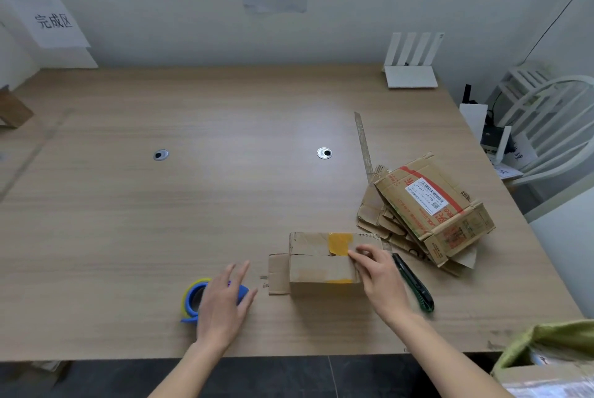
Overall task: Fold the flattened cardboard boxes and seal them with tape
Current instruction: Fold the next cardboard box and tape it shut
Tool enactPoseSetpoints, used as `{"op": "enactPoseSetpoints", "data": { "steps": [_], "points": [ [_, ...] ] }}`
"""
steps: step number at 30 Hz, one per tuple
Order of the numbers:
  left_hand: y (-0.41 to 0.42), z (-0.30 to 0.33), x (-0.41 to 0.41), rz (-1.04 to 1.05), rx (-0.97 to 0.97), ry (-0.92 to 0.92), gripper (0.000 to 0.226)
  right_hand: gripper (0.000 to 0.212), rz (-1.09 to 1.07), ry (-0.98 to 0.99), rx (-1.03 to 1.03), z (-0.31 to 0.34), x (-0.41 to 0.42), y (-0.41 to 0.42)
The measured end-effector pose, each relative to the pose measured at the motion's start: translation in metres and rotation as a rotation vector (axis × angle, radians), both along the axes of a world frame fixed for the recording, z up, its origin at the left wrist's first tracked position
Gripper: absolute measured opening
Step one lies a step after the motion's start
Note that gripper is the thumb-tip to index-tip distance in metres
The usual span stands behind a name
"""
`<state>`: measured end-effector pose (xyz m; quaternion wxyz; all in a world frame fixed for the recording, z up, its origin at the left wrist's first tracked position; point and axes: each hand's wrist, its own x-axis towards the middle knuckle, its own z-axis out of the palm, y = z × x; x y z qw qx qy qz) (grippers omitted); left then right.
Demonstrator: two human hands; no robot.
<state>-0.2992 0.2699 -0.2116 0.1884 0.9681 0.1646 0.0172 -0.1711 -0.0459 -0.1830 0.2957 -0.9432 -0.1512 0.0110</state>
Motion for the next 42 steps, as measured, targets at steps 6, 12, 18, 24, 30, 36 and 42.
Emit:
{"op": "enactPoseSetpoints", "data": {
  "steps": [6, 12, 18, 24, 30, 36, 42],
  "points": [
    [0.025, -0.035, -0.034, 0.138, 0.132, 0.250, 0.070, 0.029, -0.019, -0.021, -0.017, 0.003, -0.003, 0.003],
    [0.031, -0.025, -0.025, 0.117, 0.012, 0.220, 0.060, 0.030, -0.062, -0.035, -0.096, 0.009, -0.007, 0.012],
    [0.033, 0.055, 0.002, 0.038, -0.271, 0.035, 0.053, 0.042, -0.063, 0.004, -0.185, 0.023, -0.014, 0.027],
    [-0.004, 0.125, 0.054, -0.180, -0.362, -0.050, 0.048, 0.038, -0.073, 0.192, -0.005, 0.051, -0.008, 0.022],
    [-0.064, 0.141, 0.091, -0.429, -0.288, 0.092, 0.056, 0.030, -0.024, 0.515, 0.212, 0.066, 0.000, -0.002],
    [-0.089, 0.135, 0.102, -0.479, -0.164, 0.132, 0.060, 0.026, -0.018, 0.791, 0.470, 0.068, 0.001, -0.012],
    [-0.095, 0.137, 0.108, -0.555, -0.072, 0.144, 0.059, 0.034, 0.058, 0.844, 0.553, 0.066, 0.004, -0.017]
  ]
}}
